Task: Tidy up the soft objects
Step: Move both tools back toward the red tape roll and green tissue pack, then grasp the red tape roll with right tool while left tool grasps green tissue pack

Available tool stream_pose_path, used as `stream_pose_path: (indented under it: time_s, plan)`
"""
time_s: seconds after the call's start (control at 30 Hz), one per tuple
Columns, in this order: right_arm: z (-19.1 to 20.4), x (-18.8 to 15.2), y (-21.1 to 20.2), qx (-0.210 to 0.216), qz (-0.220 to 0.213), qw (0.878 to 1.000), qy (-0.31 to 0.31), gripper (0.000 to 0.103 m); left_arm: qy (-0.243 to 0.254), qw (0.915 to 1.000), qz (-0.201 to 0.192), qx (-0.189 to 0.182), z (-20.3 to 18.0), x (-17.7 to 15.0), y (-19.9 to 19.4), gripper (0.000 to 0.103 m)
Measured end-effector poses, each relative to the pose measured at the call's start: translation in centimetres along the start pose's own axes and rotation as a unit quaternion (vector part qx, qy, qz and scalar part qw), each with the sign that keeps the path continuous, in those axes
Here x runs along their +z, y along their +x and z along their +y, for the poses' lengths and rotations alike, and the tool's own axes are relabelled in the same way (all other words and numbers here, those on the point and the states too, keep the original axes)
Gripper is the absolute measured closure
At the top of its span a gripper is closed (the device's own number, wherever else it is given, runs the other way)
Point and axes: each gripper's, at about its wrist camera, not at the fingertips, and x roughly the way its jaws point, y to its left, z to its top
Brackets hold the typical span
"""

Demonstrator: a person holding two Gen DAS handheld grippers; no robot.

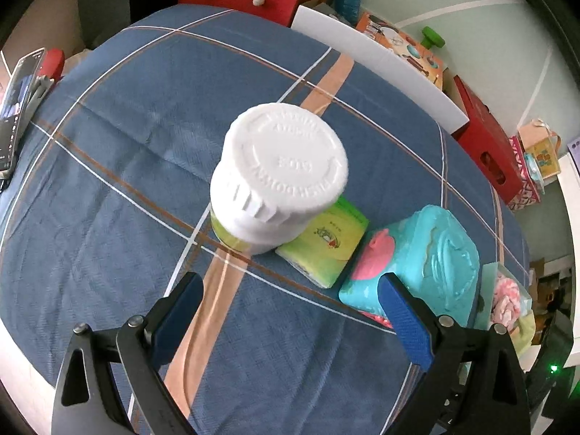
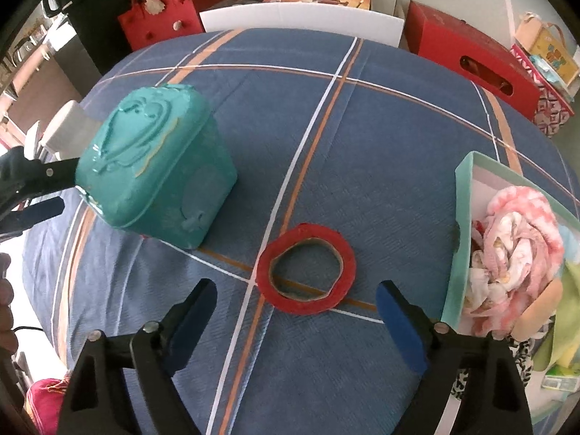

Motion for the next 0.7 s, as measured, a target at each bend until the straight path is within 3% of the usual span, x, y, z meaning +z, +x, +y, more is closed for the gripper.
stream_pose_path:
  time_s: [0.4,0.7]
  plan:
    - [0.0,0.7,1.1,0.003,-0.001,1.0,0.0,0.021,-0.043,0.999,0.015,0.0,1.0,0.4,2.0,0.006]
    - [-0.2,0.9,1.5,-0.008,0.0,1.0,0.0,0.038,-0.035,0.9992,0.019,0.01,0.3,0.6,2.8,0.006]
